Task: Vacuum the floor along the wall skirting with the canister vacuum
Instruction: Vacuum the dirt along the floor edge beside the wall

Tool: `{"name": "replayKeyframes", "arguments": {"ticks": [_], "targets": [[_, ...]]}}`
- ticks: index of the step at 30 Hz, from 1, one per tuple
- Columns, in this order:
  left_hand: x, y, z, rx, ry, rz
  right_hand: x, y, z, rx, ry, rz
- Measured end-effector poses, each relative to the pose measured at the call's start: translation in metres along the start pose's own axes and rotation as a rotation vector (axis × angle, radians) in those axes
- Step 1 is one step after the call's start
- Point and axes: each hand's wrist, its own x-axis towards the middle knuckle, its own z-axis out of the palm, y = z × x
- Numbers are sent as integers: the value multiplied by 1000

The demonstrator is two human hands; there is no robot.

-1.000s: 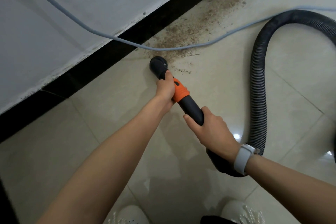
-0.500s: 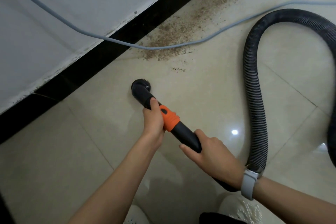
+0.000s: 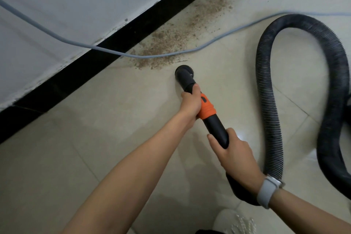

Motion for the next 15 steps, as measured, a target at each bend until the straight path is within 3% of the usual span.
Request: {"name": "replayKeyframes", "arguments": {"ticks": [4,9,12,15], "targets": [[1,0,-17,2,94,41,2,-6,5,50,-93,-28],[-16,-33,-77,-141,341,73,-14,-12,18,-132,-304,-206],[-38,-56,-96,-191,357,32,-29,-7,23,-221,-395,-292],[-40,-64,-87,-181,361,47,-32,1,17,-208,-375,-269]]}}
